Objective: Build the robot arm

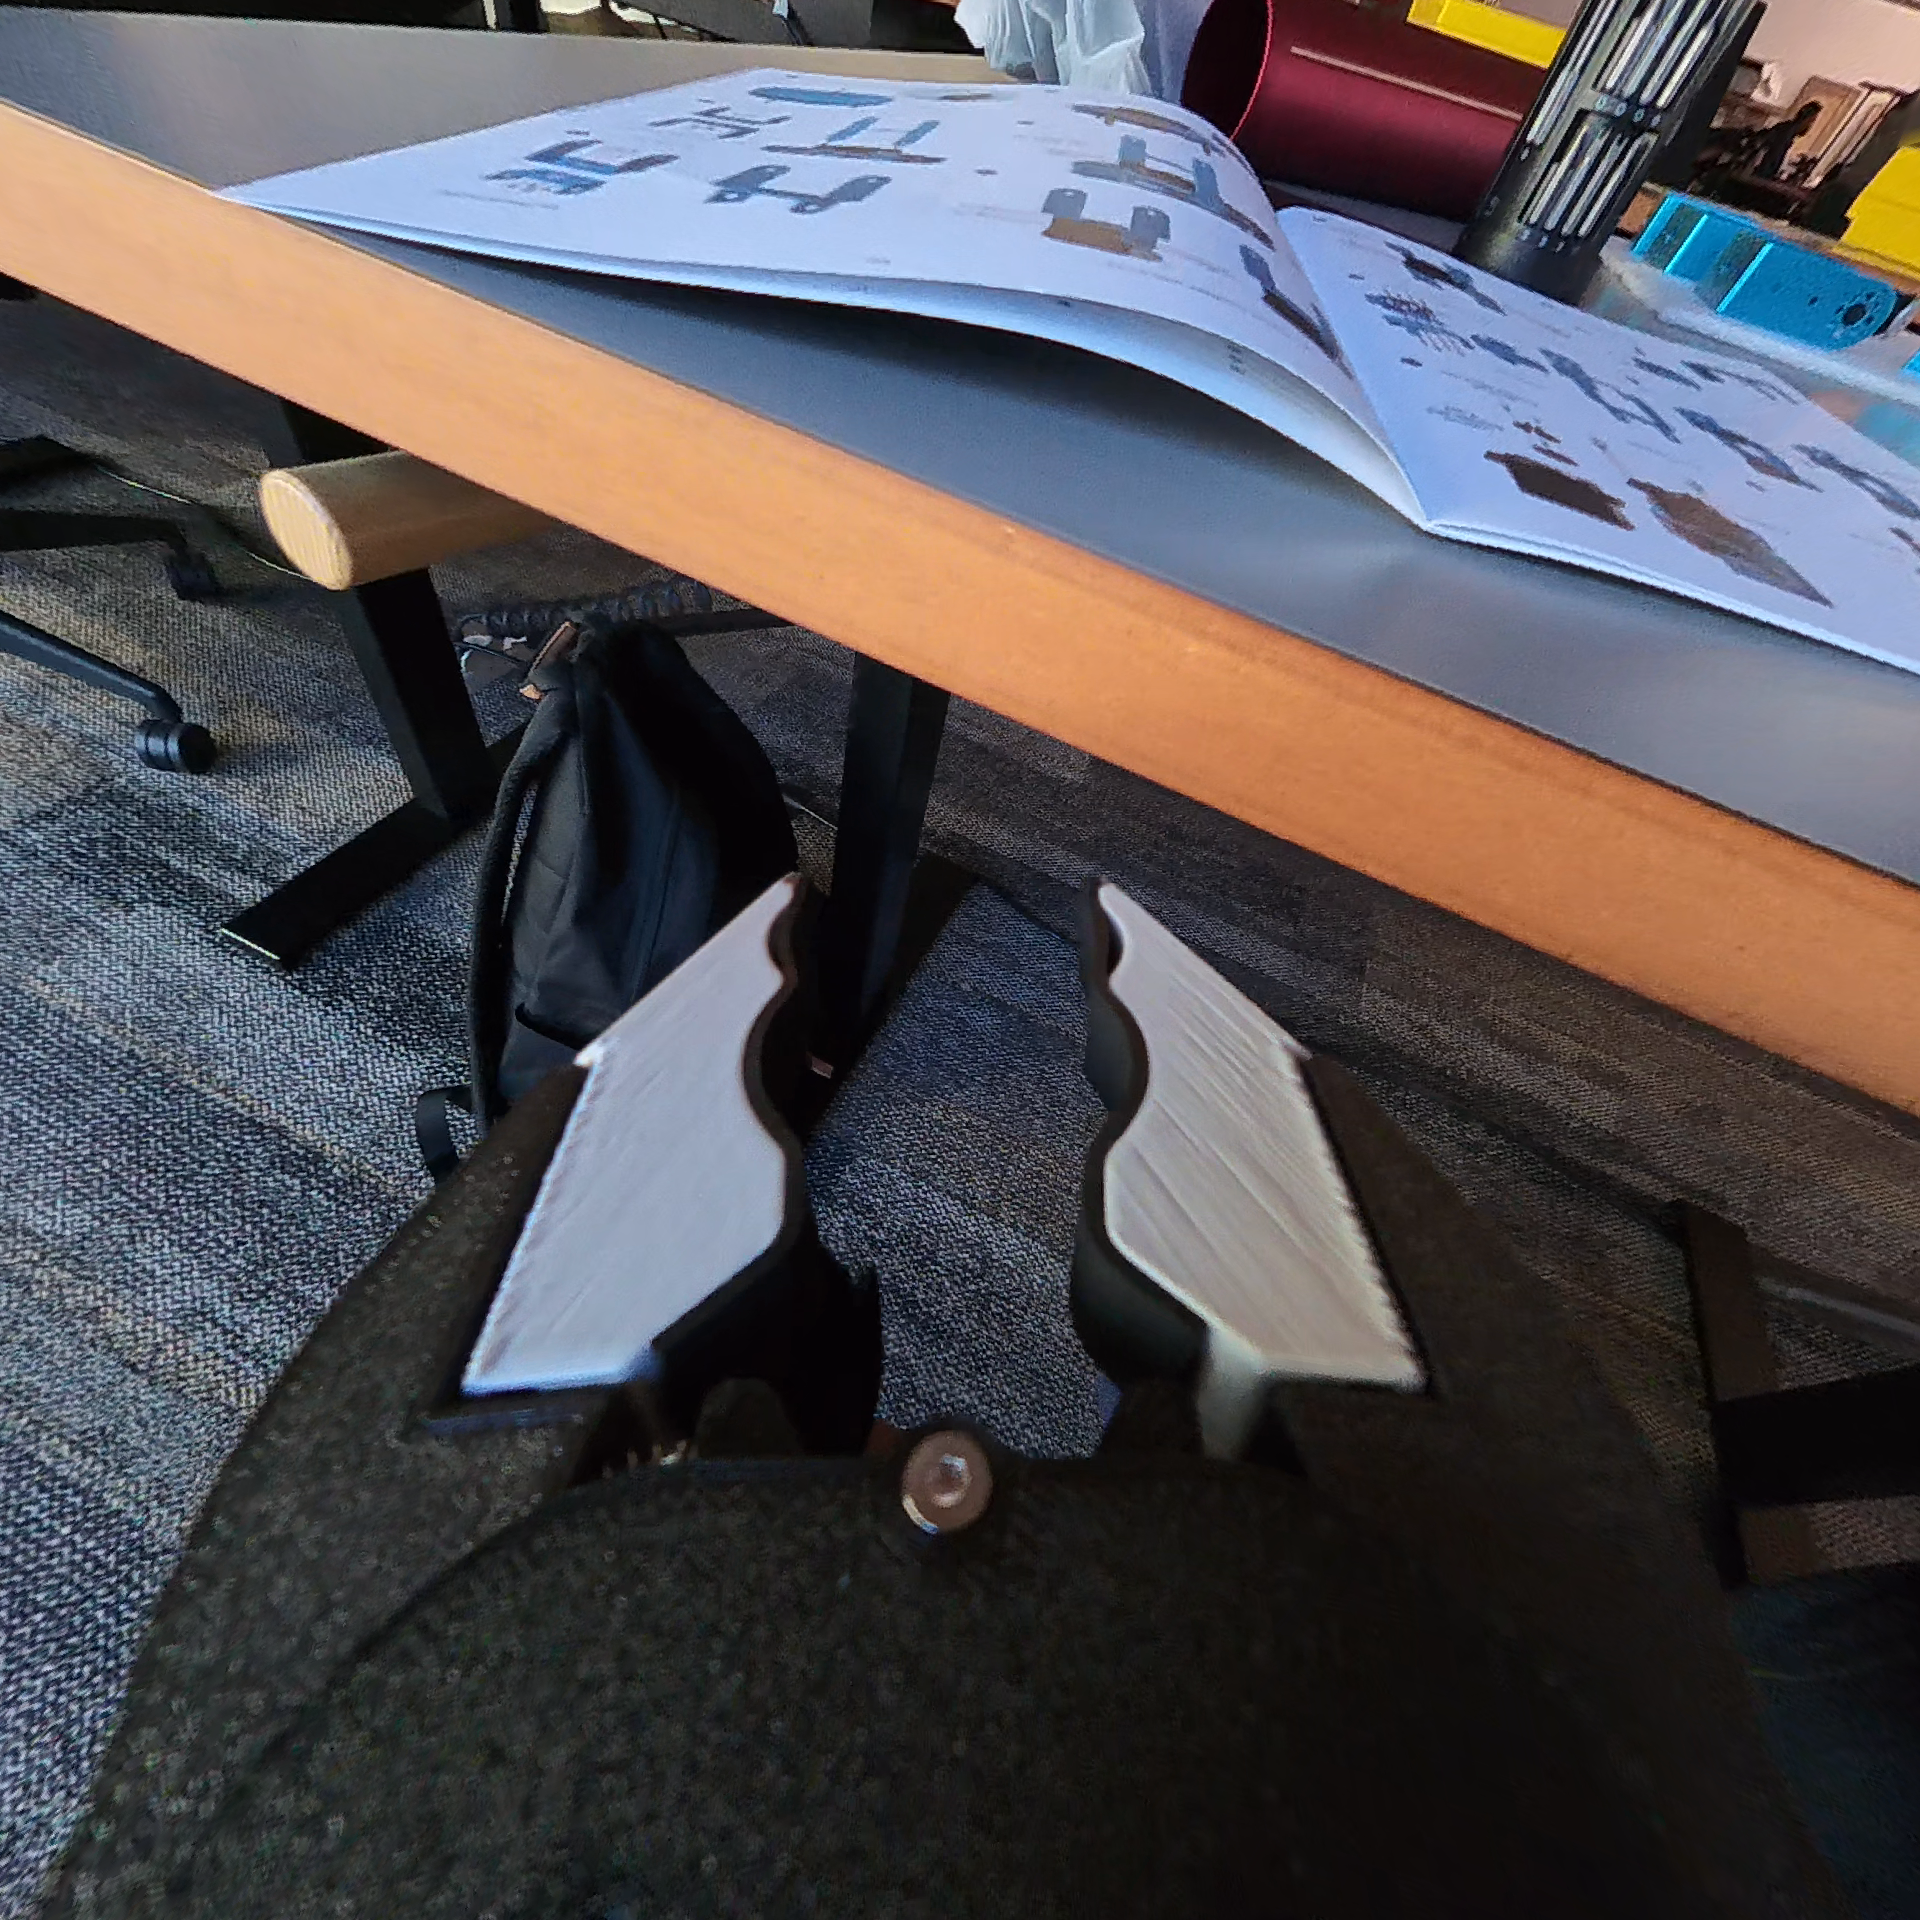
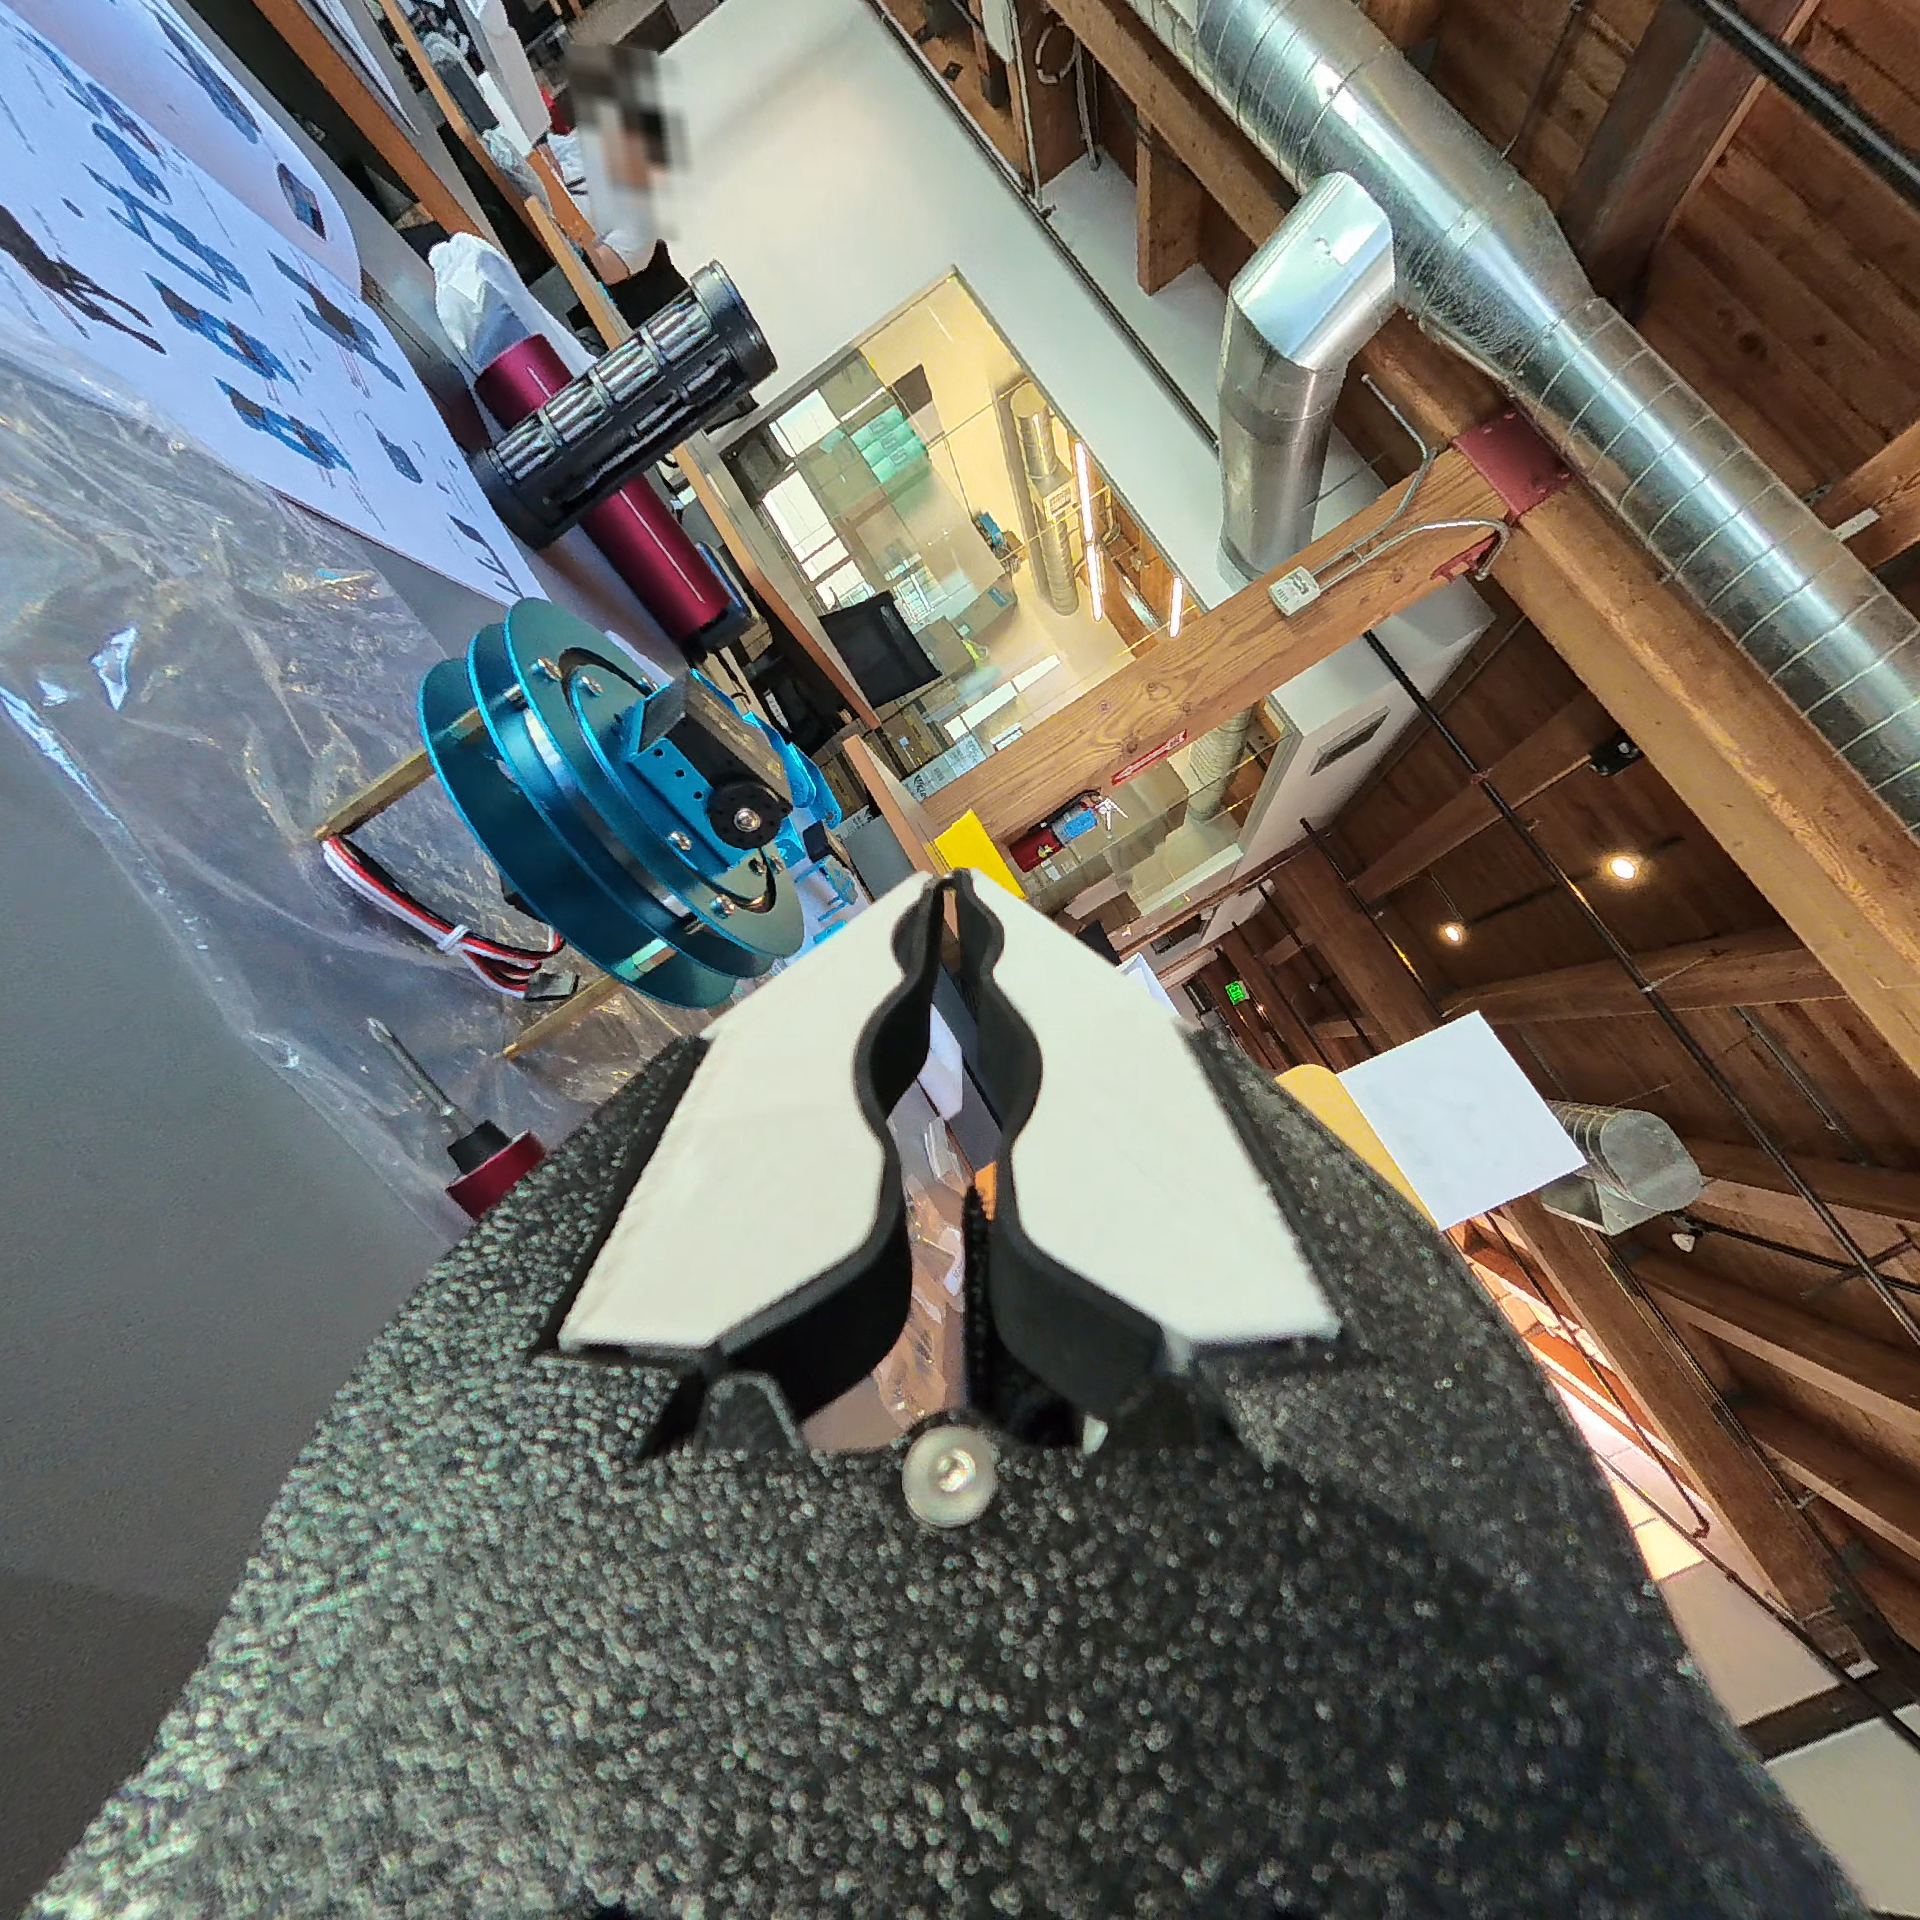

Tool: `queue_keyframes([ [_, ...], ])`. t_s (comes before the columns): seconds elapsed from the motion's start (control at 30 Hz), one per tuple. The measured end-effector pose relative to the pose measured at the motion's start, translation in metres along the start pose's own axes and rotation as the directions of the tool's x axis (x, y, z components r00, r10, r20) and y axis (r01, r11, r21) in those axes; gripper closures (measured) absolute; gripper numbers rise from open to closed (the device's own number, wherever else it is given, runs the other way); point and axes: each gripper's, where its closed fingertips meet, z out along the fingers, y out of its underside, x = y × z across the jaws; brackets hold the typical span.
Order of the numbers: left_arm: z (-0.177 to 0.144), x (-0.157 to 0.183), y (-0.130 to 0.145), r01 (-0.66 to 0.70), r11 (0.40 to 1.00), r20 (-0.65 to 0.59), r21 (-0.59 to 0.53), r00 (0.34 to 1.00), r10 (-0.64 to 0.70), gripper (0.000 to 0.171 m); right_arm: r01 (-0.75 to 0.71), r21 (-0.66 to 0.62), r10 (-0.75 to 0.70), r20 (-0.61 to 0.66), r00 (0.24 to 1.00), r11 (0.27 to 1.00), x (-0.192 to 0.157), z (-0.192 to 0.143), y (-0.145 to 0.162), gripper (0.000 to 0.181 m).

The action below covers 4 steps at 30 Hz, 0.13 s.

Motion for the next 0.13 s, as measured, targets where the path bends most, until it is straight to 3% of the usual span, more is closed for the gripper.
queue_keyframes([
  [0.13,0.0025,0.0071,0.0051,-0.012,1.000,-0.018,-0.023,1.000,0.012,0.121,-0.002,0.003,0.003,-0.011,1.000,1.000,0.0028,-0.0011,-0.0010,0.181],
])
